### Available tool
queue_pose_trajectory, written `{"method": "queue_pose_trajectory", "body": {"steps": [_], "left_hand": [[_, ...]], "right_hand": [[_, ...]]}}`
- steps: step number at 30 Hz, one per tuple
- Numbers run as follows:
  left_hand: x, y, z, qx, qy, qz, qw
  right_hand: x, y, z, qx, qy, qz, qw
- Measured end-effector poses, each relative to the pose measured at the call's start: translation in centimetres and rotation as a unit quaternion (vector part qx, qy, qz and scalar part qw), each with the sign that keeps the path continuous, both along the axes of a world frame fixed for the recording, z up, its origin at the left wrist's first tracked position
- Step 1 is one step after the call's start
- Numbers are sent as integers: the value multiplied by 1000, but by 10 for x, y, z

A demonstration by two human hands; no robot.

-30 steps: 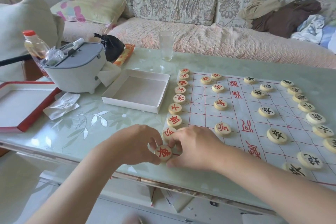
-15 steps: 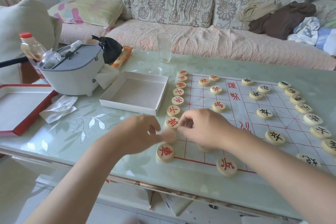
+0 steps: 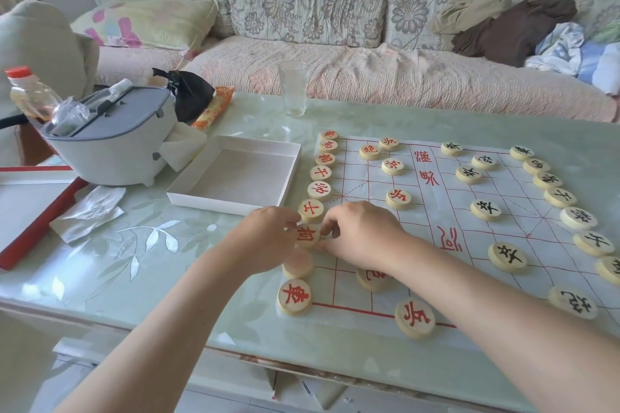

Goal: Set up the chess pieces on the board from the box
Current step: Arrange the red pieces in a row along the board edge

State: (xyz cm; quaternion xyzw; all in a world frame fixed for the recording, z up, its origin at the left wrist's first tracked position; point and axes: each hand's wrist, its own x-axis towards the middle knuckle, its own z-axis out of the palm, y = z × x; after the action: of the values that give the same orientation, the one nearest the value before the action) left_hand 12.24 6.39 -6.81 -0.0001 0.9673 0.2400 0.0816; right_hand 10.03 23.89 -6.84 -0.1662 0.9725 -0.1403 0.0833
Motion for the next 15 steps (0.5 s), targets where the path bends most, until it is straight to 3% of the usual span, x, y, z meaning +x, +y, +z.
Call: {"method": "queue_pose_trajectory", "body": {"steps": [15], "left_hand": [[13,-14,9,11,11,-17,1000]], "right_hand": [[1,-1,-3,-15,9,-2,1000]]}}
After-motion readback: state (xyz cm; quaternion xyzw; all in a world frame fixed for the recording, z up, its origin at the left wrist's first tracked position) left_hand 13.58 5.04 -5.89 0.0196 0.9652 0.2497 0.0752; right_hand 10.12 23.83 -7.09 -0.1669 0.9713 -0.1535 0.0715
